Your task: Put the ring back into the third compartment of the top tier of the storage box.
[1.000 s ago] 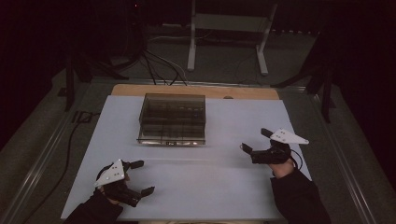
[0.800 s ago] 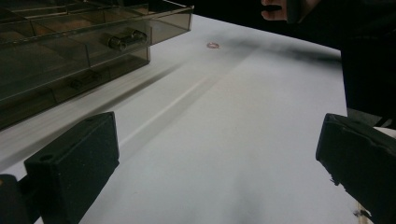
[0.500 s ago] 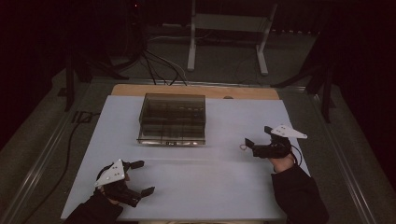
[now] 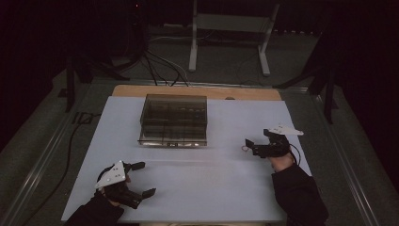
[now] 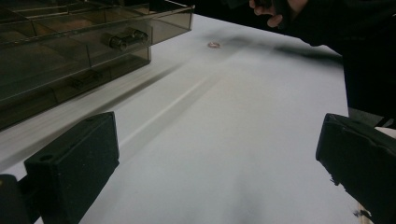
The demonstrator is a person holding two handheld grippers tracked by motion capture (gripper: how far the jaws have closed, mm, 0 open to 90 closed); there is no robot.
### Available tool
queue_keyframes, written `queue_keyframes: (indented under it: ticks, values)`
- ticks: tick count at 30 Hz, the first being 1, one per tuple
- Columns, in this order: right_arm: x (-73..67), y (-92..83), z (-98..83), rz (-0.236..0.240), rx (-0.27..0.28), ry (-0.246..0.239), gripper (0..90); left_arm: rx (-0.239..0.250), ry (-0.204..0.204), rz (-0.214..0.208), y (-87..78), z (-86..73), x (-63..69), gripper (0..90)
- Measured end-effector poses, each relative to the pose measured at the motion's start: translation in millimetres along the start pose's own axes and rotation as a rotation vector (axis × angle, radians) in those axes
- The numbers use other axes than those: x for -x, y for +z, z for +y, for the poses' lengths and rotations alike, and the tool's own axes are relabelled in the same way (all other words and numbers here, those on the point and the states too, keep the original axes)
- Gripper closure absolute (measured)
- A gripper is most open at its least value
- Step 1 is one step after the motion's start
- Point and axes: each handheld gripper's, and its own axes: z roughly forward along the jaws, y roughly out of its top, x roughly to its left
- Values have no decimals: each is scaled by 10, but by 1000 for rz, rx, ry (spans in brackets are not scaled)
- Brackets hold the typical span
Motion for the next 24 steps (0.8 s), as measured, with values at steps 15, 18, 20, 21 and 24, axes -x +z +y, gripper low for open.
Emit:
queue_keyframes:
  ticks: [15, 18, 20, 21, 24]
  values:
    - [-35, 147, -79, 9, -113, 4, 153, -2, 0, -3, 3, 0, 2, 6]
    - [-43, 165, -87, -7, -125, -2, 205, -3, -1, -5, 4, 0, 1, 6]
    - [-51, 177, -93, -28, -139, -1, 286, -3, 1, -5, 4, 0, 3, 6]
    - [-54, 182, -97, -30, -143, -4, 328, -3, 1, -5, 4, 0, 3, 6]
    - [-62, 204, -107, -33, -160, -6, 391, -5, 2, -7, 7, -1, 3, 5]
